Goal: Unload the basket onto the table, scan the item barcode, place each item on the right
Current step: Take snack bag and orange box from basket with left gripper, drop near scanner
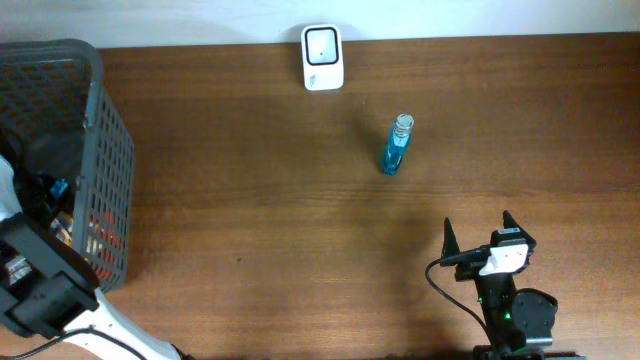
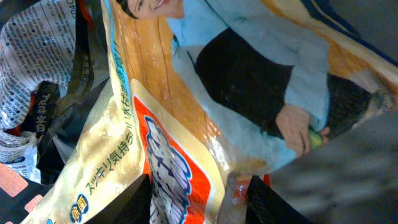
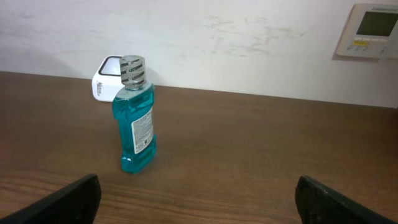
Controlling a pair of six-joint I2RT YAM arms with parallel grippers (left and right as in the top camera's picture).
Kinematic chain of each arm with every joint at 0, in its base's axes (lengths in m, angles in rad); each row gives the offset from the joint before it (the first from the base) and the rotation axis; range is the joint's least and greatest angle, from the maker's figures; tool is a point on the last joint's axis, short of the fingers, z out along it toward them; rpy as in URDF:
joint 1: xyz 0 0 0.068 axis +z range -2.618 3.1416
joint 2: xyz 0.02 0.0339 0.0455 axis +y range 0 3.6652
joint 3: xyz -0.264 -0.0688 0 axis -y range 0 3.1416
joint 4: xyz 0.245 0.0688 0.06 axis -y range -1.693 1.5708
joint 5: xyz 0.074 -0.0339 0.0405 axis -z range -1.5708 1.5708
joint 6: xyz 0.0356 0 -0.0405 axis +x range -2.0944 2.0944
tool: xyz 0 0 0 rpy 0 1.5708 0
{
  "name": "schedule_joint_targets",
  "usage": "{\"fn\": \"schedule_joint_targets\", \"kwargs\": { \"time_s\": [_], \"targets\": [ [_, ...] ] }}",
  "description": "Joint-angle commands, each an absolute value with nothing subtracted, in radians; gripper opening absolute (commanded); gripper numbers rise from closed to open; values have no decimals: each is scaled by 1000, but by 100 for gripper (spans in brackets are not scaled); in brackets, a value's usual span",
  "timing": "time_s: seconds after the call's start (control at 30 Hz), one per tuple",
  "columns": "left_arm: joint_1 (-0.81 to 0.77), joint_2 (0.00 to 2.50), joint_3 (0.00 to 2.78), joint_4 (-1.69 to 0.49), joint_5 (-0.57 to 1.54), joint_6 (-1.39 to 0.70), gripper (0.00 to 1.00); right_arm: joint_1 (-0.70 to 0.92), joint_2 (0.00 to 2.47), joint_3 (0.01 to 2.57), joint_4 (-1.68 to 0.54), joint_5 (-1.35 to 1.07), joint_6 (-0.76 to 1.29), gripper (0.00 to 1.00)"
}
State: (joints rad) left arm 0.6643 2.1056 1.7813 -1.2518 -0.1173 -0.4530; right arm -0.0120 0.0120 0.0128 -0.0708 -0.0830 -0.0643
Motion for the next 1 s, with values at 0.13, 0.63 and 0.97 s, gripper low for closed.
{"fn": "schedule_joint_targets", "kwargs": {
  "time_s": [0.13, 0.63, 0.97],
  "targets": [
    [670, 2092, 1792, -1292, -99, -455, 0, -7, 6, 6, -73, -78, -71, 98],
    [558, 1934, 2936, -1614, 102, -455, 0, -7, 6, 6, -73, -78, -71, 98],
    [-67, 2037, 2841, -1665, 100, -432, 0, -7, 6, 6, -73, -78, -71, 98]
  ]
}}
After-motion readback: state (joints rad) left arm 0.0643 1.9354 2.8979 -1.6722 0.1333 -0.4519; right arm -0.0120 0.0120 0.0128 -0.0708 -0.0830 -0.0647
